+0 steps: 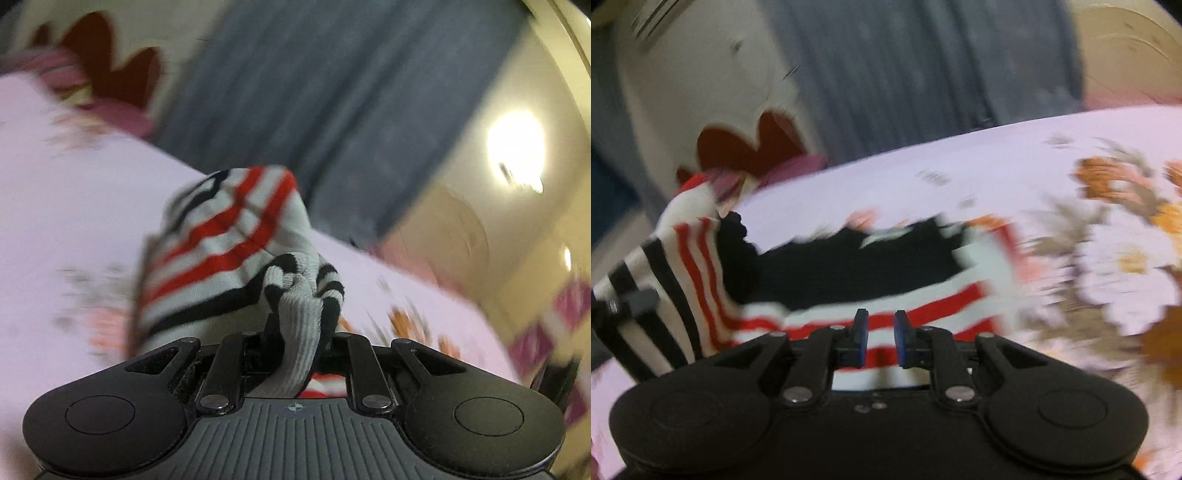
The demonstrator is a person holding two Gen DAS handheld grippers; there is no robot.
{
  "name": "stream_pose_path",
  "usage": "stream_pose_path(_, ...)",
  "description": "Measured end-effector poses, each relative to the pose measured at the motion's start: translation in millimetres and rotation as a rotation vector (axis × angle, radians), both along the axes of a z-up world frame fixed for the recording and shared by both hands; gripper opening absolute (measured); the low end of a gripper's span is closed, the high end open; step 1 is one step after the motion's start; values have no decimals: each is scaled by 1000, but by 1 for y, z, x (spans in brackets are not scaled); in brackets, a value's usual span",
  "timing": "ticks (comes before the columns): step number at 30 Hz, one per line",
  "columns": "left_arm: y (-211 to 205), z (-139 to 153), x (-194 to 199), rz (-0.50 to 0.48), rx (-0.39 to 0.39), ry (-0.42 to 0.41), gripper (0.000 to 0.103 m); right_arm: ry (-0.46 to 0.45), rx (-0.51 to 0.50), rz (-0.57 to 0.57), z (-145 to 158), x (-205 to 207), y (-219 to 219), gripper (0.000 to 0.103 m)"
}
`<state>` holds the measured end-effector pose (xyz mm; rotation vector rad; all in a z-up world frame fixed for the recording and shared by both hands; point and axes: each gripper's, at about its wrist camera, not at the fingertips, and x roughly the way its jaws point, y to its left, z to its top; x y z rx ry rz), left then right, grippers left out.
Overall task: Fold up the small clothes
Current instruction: 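Grasp the hem edge with both tools and lift it, then fold the hem edge over onto the sweater with both tools and release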
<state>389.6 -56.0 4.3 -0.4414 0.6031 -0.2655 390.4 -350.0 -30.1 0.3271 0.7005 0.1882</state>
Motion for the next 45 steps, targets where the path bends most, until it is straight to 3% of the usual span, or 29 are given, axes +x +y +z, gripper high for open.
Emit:
stream_pose_path(2,-51,-8,7,-74,99,56,16,-7,57,-35,6,-4,-32,16)
stream_pose_path(4,-103,-33,16,-163,218,153,20,6,119,-52,7,-7,-59,19)
stream_pose_path(5,-123,-46,21,-215,275,230,31,19,144,-58,5,-9,-70,21)
stream_pose_path(6,-138,-51,18,-250,316,264,36,36,167,-68,3,-10,-82,30)
stream_pose_path(7,-141,-42,6,-252,319,218,48,46,185,-77,1,-11,-91,49)
stream_pose_path(9,-125,-18,-11,-260,240,150,51,37,214,-66,1,-16,-104,60)
stream_pose_path(13,-65,15,-16,-105,245,54,51,66,318,37,-6,-16,-107,55)
stream_pose_path(15,-29,9,1,-28,283,81,49,89,325,91,-10,-12,-94,54)
stream_pose_path(17,-6,-7,11,17,286,130,34,125,303,134,-16,-6,-75,52)
stream_pose_path(21,14,-45,22,8,250,213,34,209,237,146,-32,11,-50,43)
stream_pose_path(23,12,-52,19,3,264,202,34,237,167,127,-41,20,-37,40)
stream_pose_path(26,1,-53,24,-17,298,196,34,213,82,151,-40,24,-22,23)
stream_pose_path(28,-6,-46,22,-50,356,178,31,148,18,195,-31,16,-13,17)
stream_pose_path(31,-32,-37,23,-152,520,98,22,18,-74,228,-9,-8,-11,16)
stream_pose_path(32,-37,-39,27,-179,547,114,22,-10,-103,234,-8,-13,-12,16)
stream_pose_path(34,-47,-45,35,-192,578,130,22,56,-149,219,-27,-1,-16,17)
stream_pose_path(36,-48,-43,40,-190,571,138,22,109,-95,200,-42,11,-26,19)
stream_pose_path(38,-41,-37,43,-200,534,155,22,109,-42,170,-34,13,-35,25)
stream_pose_path(41,-23,-27,51,-196,383,141,22,100,35,103,-26,26,-51,28)
stream_pose_path(45,-34,-33,73,-218,413,119,22,167,98,76,-37,65,-55,25)
